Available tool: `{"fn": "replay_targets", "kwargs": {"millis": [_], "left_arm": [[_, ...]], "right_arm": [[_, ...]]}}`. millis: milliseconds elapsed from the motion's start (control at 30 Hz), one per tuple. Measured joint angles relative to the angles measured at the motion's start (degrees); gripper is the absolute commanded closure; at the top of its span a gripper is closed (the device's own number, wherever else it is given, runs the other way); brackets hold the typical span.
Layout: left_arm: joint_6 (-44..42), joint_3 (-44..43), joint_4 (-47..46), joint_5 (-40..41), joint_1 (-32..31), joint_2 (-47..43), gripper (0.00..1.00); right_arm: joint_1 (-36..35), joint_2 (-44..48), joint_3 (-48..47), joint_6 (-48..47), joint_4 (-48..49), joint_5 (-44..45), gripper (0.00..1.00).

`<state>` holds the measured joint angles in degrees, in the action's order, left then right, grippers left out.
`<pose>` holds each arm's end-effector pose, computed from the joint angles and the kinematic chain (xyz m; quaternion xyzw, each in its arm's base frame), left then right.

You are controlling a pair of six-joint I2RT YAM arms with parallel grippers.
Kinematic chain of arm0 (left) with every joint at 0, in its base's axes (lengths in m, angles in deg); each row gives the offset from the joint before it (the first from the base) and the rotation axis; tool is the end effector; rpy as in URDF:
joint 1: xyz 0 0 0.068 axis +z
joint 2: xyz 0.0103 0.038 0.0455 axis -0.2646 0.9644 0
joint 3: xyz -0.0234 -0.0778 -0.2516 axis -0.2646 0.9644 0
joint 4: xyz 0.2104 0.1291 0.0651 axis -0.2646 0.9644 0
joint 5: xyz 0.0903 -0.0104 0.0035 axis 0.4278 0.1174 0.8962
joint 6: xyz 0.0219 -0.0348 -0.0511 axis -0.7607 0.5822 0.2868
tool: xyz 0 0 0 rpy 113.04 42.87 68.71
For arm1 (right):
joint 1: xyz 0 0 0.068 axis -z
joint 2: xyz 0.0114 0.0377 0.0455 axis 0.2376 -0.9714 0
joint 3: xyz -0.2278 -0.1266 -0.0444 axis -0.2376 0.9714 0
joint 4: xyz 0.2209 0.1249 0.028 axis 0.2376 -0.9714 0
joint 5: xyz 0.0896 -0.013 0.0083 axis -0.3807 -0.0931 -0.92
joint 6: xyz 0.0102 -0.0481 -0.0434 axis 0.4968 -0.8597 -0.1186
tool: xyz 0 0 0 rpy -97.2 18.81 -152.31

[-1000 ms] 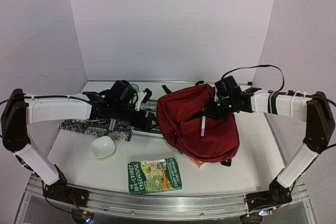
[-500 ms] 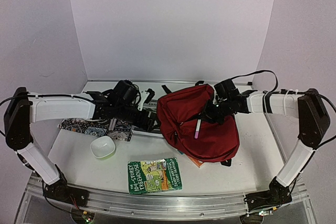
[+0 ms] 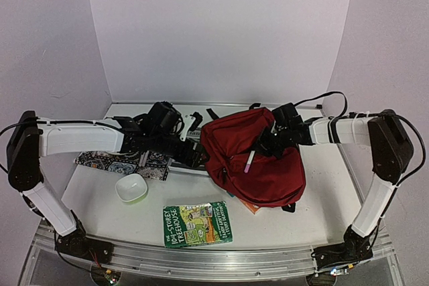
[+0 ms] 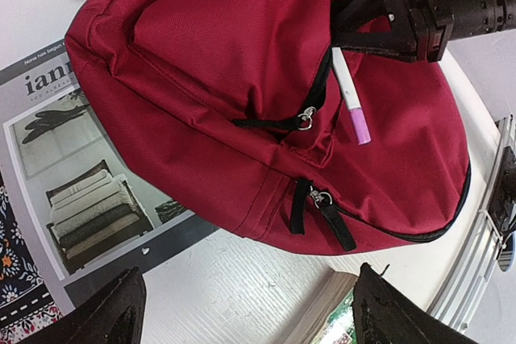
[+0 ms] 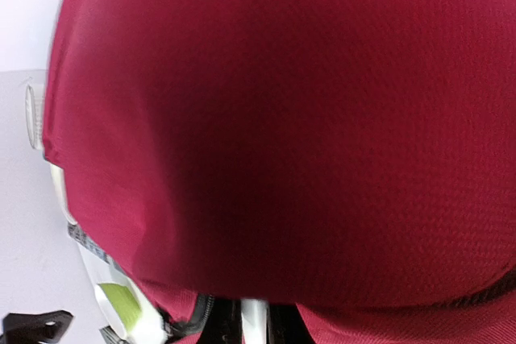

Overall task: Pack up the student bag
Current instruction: Place the pen in the lower front pocket of the bag.

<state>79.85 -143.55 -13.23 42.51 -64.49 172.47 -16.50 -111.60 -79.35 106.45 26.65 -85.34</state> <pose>0.2318 -0.2779 0.2271 0.2965 0.8626 -0.2625 0.3147 0.3413 0.2124 0.1973 0.1455 0.8442 0.4211 0.2981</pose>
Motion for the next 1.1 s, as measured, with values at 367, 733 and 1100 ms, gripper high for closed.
{"fn": "replay_targets", "kwargs": {"millis": [367,733,1100], "left_arm": [[-3.1,-1.9,-0.3,1.8,-0.1,1.0,0.11],[-4.0,-2.0,-0.4,2.0,-0.4,1.0,0.11],[-3.6,-1.5,-0.9,3.1,-0.4,1.0,0.09]], "right_arm": [[0.2,0.0,3.7,4.4,5.6,1.2,1.00],[1.6,2.8,11.5,11.5,21.7,9.5,1.00],[1.6,-0.5,14.7,20.5,41.9,13.5,1.00]]}}
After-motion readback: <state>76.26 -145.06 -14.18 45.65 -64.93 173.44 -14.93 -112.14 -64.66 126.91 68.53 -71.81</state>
